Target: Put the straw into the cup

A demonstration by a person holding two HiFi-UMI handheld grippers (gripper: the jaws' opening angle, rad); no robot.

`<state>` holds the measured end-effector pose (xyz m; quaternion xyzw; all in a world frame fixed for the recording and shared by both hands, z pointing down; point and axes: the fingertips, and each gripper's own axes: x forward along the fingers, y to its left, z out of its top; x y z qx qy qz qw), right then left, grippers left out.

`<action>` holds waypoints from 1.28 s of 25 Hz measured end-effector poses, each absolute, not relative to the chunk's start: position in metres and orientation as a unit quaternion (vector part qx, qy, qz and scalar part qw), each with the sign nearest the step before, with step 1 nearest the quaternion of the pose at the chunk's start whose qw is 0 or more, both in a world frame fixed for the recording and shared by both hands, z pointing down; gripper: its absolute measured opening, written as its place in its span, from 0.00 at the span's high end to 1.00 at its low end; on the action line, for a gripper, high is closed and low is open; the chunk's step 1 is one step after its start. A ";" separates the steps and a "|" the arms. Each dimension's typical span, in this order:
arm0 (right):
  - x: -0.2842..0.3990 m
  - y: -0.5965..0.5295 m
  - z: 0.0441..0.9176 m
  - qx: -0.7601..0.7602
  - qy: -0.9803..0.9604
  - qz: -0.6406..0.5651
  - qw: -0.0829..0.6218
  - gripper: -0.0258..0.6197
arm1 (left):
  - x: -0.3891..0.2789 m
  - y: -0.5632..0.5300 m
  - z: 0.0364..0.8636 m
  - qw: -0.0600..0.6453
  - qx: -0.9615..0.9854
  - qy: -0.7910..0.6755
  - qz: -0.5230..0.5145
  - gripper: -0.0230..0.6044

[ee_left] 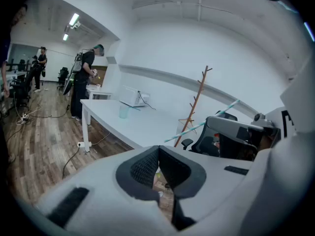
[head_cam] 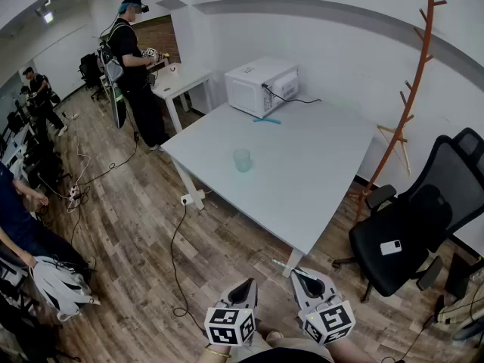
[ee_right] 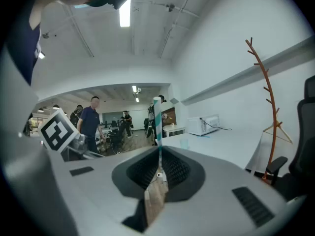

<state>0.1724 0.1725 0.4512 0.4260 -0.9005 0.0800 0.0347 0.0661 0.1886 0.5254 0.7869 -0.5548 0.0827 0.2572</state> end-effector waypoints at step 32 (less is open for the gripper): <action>0.169 0.221 0.444 0.388 -0.918 0.084 0.021 0.90 | 0.081 0.243 0.510 0.245 0.780 -0.572 0.067 0.93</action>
